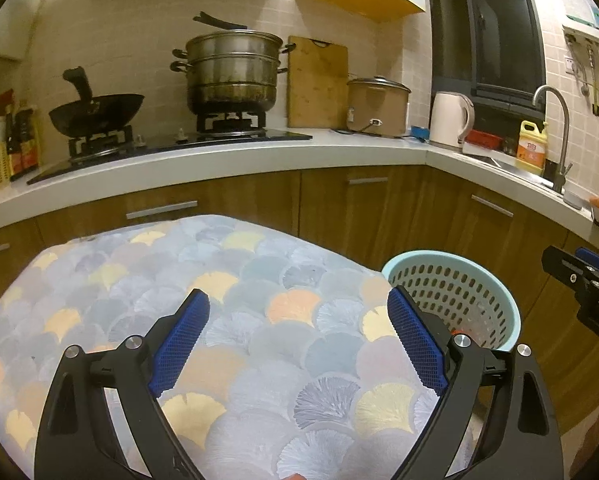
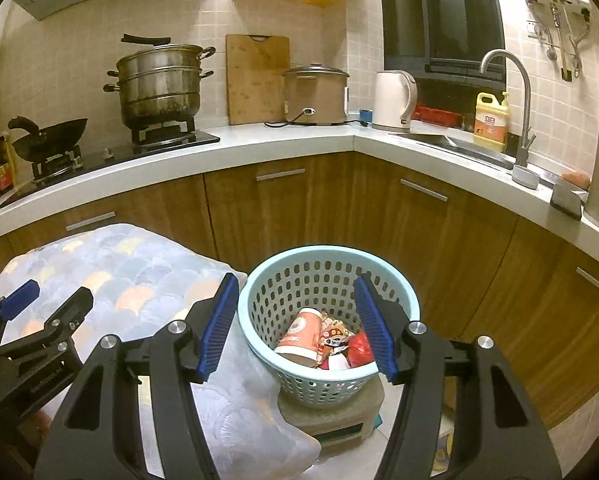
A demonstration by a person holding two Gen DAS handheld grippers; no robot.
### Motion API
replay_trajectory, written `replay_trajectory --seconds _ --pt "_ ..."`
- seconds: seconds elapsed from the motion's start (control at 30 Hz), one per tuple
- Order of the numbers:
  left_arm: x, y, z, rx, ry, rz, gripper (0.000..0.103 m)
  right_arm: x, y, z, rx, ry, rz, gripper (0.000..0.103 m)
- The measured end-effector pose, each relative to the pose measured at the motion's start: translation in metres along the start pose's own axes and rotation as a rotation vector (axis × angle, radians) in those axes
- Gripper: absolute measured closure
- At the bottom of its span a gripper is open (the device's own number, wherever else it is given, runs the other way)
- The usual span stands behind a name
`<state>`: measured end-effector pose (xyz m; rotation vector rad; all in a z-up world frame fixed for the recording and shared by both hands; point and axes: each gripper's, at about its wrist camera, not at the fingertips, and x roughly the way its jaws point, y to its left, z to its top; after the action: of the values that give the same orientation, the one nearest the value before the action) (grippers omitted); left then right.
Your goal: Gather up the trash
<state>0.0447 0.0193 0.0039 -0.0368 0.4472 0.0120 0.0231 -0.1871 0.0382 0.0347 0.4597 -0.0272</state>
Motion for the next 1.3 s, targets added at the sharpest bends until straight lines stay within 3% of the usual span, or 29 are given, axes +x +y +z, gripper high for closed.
replay_trajectory --seconds 1.3 --pt "-0.0026 0.0035 0.0035 -0.03 0.01 -0.006 0.009 0.0075 0.0056 -0.0027 -0.006 0.011 0.018 0.046"
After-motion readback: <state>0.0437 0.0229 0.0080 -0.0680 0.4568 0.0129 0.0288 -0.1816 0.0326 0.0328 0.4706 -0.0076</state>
